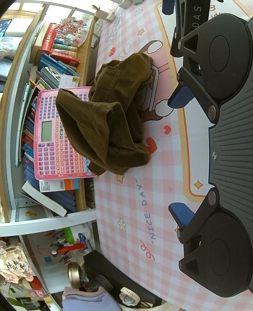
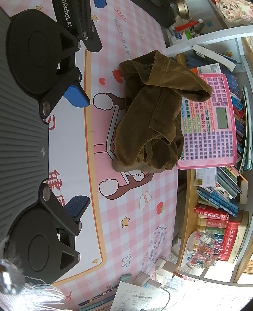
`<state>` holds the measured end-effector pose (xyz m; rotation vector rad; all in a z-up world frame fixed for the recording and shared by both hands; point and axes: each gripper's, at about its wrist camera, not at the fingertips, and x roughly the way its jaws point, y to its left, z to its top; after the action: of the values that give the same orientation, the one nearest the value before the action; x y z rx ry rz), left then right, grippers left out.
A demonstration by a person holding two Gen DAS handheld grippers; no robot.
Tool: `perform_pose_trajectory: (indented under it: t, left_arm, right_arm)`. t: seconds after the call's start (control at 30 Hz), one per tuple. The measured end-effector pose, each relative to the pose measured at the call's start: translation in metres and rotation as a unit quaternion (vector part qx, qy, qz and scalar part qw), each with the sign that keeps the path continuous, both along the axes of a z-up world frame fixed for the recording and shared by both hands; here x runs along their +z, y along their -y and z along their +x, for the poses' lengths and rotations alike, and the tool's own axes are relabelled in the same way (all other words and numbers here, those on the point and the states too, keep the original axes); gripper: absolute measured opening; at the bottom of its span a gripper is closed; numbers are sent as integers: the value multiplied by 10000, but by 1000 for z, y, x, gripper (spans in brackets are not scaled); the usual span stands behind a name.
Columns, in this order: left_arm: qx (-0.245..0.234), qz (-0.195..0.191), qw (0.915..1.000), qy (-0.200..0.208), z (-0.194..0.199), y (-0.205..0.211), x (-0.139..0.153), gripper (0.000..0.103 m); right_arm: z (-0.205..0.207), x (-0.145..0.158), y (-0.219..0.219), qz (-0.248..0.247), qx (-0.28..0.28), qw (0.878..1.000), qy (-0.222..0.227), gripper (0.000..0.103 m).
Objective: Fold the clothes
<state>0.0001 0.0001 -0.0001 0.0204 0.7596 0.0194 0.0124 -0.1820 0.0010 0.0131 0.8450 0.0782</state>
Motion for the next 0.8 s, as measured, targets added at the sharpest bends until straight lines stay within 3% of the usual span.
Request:
perform_pose_trajectory:
  t: [0.8]
  left_arm:
    - [18, 63, 10000, -20, -1, 0, -1, 103]
  right_arm:
    - [-1, -1, -1, -23, 17, 10000, -8, 98]
